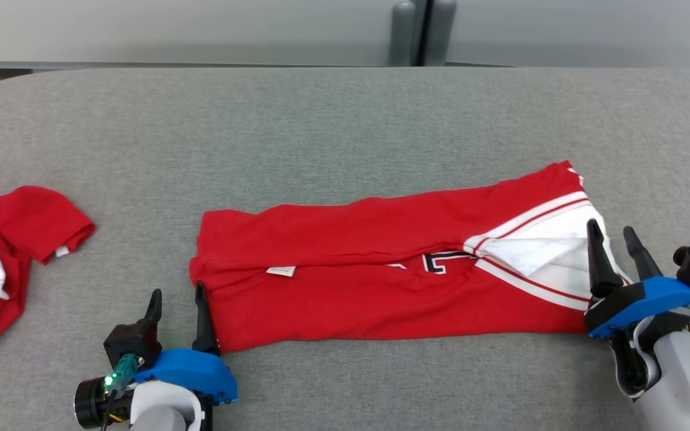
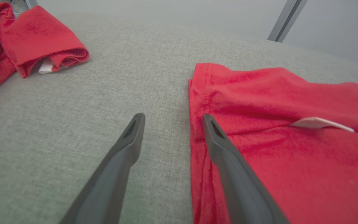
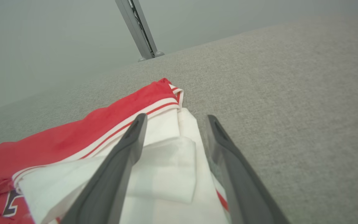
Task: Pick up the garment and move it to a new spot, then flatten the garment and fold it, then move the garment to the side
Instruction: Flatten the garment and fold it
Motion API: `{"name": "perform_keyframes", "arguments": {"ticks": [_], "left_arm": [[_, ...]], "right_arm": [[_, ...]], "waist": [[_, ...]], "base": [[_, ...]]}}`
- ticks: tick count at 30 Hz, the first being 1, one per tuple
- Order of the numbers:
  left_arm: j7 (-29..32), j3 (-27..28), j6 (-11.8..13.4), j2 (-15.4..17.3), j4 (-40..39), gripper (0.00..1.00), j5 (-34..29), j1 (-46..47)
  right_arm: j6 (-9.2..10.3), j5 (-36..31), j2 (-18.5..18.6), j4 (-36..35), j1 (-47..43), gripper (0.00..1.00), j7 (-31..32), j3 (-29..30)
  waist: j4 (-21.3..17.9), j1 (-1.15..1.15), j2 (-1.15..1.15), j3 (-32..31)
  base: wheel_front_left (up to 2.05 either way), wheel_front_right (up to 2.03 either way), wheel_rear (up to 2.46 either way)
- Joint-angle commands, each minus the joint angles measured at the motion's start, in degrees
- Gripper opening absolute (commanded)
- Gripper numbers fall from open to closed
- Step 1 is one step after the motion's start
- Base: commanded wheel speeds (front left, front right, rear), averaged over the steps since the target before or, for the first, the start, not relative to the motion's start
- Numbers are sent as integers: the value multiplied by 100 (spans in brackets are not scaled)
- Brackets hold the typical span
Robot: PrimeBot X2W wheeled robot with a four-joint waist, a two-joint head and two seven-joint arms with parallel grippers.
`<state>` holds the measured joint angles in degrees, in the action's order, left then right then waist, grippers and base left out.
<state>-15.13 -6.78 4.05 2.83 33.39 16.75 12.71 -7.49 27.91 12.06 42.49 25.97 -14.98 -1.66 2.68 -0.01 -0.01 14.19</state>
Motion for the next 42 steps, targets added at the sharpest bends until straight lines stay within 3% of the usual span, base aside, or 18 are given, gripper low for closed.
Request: {"name": "perform_keyframes", "arguments": {"ticks": [1,11,12,13,16,23,26,35,42], "left_arm": [[0,-50,26,12,-48,100,41,-70],[-1,-428,94,1,-127,100,229,-87],[0,-434,100,3,-134,100,232,-96],[-1,-433,113,6,-136,100,242,-109],[0,-430,145,5,-176,100,289,-147],[0,-497,116,4,-186,100,338,-246],[0,-516,145,7,-158,100,400,-297],[0,-939,150,11,-181,100,626,-185],[0,-1139,174,7,-127,100,626,-165]], "right_arm": [[-1,-63,-29,185,84,100,-30,16],[-1,-545,-165,2210,549,100,285,-87],[-4,-551,-244,2330,547,63,351,-133],[-12,-529,-340,2414,533,0,395,-198],[-21,-386,-452,2444,524,0,384,-358],[5,-152,67,1943,497,0,-17,-237],[4,-142,190,1389,355,0,-29,-15],[-1,97,-173,-246,-186,0,-28,-589],[-1,328,-455,-584,-242,0,-29,-1536]], "waist": [[57,1,1,-11],[436,1,1,-80],[443,1,1,-94],[444,1,1,-113],[400,1,1,-171],[86,1,1,-439],[-76,1,1,-559],[-199,1,1,-600],[167,1,1,-605]], "base": [[0,0,0],[0,0,0],[0,0,0],[0,0,0],[0,0,0],[0,0,0],[0,0,0],[0,0,0],[0,0,0]]}}
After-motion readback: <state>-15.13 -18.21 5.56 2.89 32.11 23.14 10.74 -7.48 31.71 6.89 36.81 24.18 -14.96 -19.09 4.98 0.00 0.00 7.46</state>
